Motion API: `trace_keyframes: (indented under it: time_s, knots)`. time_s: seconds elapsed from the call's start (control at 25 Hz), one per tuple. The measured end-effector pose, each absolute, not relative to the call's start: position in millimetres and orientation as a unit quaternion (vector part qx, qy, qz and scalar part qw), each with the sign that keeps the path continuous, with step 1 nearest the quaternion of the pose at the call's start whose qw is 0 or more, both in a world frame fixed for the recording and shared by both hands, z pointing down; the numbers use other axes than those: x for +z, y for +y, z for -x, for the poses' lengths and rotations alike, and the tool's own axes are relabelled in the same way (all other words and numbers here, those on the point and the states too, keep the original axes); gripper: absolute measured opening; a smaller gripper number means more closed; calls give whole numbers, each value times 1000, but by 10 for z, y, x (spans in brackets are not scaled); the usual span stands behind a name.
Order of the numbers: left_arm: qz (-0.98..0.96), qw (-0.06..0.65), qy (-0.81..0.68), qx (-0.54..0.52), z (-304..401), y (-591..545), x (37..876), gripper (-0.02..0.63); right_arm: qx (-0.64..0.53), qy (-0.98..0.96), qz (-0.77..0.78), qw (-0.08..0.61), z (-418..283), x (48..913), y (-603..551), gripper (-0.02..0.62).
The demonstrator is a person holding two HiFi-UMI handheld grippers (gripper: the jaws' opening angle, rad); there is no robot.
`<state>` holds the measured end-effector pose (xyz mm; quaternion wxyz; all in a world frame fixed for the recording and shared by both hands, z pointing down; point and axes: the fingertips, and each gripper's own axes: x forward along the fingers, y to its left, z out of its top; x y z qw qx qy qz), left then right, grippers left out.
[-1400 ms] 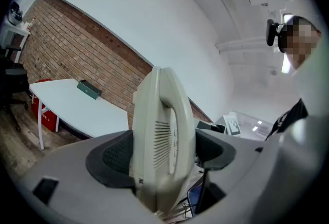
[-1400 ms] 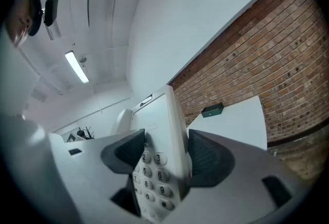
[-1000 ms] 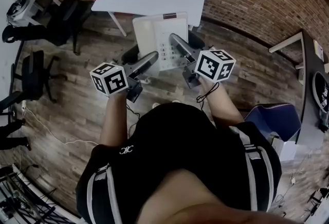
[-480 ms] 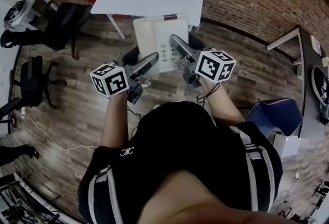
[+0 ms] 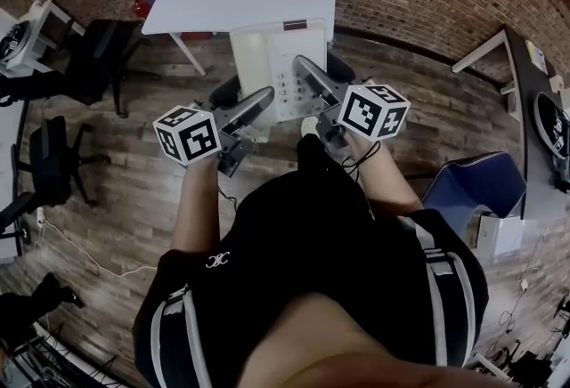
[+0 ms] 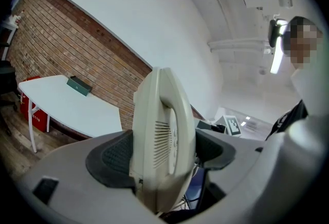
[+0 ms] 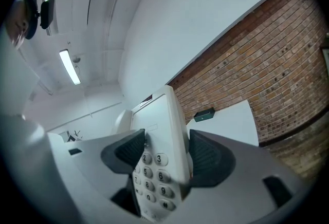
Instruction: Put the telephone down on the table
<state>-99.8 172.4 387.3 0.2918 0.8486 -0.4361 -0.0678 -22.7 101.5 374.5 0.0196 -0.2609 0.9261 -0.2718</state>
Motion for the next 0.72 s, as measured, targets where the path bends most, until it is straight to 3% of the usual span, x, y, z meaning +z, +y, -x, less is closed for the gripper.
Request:
trace_keyframes:
  time_s: [0.72]
  knots:
    - [-843, 319, -430, -47, 1144, 305, 4189, 376, -307, 913, 268, 17, 355, 4118, -394, 239]
